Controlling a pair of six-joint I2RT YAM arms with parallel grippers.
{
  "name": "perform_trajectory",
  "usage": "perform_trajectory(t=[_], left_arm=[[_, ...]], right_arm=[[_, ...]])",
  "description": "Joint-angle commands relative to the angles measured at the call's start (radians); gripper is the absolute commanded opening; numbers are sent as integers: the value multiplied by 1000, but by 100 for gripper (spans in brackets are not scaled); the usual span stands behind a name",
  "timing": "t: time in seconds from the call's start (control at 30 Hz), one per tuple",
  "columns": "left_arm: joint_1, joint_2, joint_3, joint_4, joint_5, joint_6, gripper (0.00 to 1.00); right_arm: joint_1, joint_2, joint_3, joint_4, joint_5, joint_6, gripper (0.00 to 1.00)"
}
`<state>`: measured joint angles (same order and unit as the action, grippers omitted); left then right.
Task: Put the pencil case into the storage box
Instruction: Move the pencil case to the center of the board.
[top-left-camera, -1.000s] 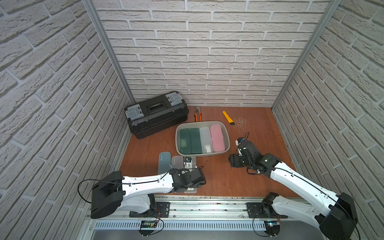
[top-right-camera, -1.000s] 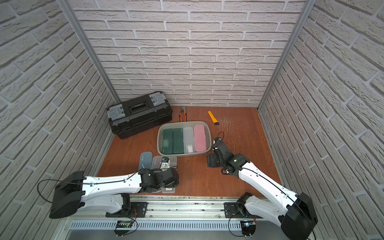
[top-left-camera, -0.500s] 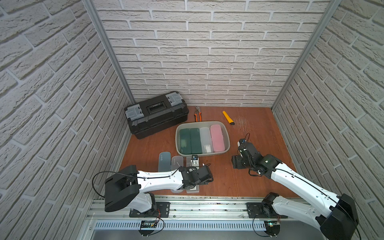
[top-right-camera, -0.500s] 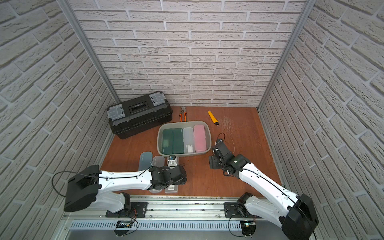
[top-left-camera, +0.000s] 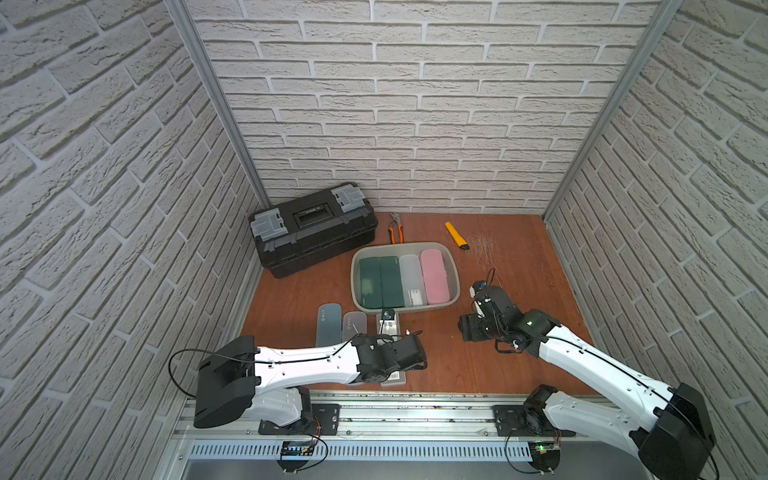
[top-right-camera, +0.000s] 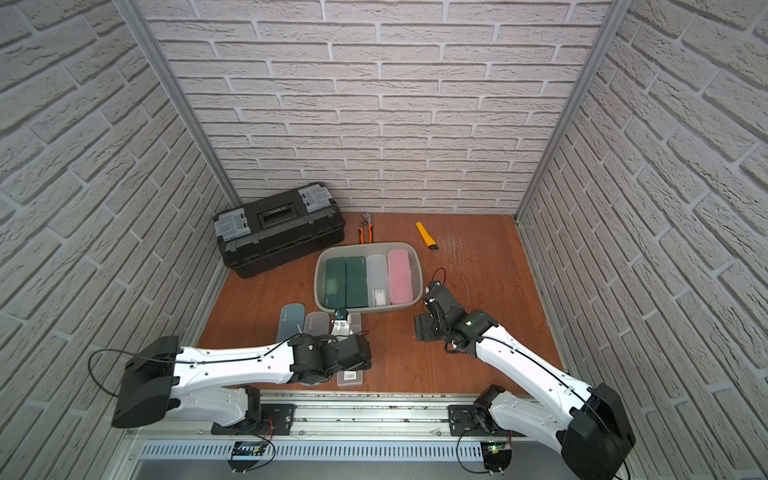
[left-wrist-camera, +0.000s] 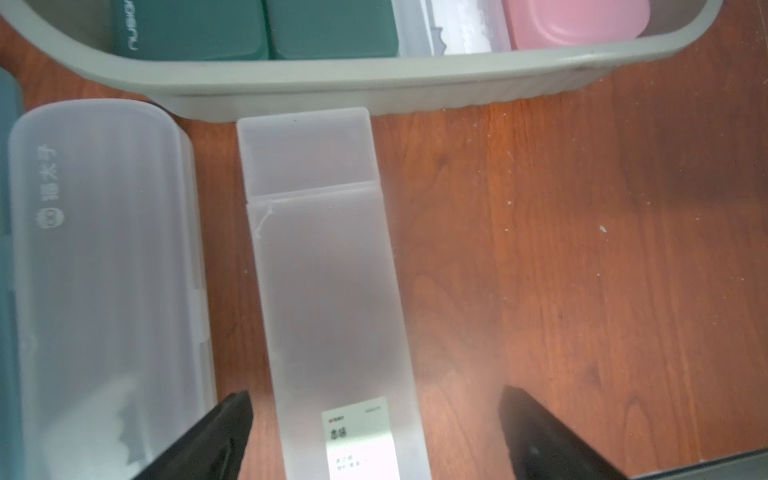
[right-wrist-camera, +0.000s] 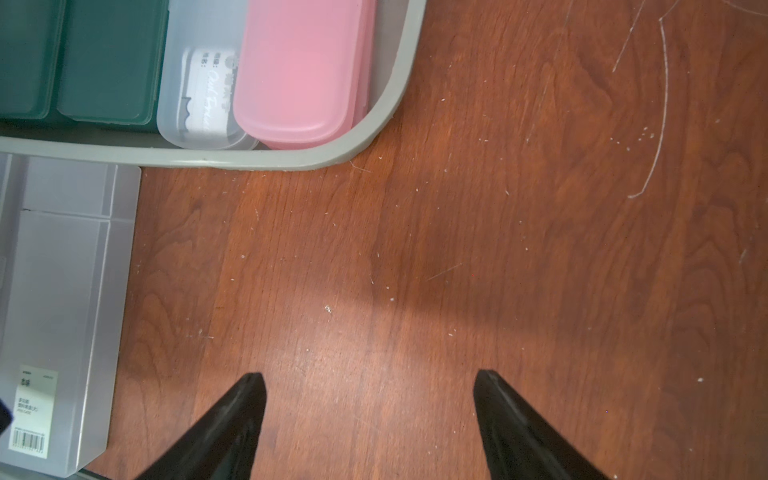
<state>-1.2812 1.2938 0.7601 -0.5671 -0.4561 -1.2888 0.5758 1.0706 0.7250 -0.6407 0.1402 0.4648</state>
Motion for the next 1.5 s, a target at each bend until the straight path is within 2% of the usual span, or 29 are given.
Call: perform_trajectory(t=[0.0, 0.17, 0.33, 0.7, 0.83, 0.97, 1.1, 1.2, 1.47], left_arm=[[-3, -64, -70, -54, -24, -37, 99], [-2, -103, -143, 40, 18, -12, 98], [-2, -50, -136, 108, 62, 31, 99], [-4, 218, 1, 234, 169, 96, 99], [-4, 243, 40, 303, 176, 120, 99], [-4, 244, 98, 265, 145, 149, 98], [5, 166, 93, 150, 37, 153, 99], [62, 52, 25, 85, 12, 151, 99], [287, -313, -121, -58, 24, 235, 99]], right_arm=[[-1, 17, -8, 45, -29, -9, 83], [-1, 34, -11, 64, -47, 4, 83], [-1, 44, -12, 72, -53, 11, 83], [-1, 9, -13, 40, -23, 11, 83], [-1, -25, -20, 26, -15, 16, 83], [-1, -38, -26, 23, -31, 34, 83], [7, -34, -51, 81, -134, 98, 84], [64, -21, -80, 161, -185, 168, 84], [305, 163, -27, 210, -115, 315, 86]])
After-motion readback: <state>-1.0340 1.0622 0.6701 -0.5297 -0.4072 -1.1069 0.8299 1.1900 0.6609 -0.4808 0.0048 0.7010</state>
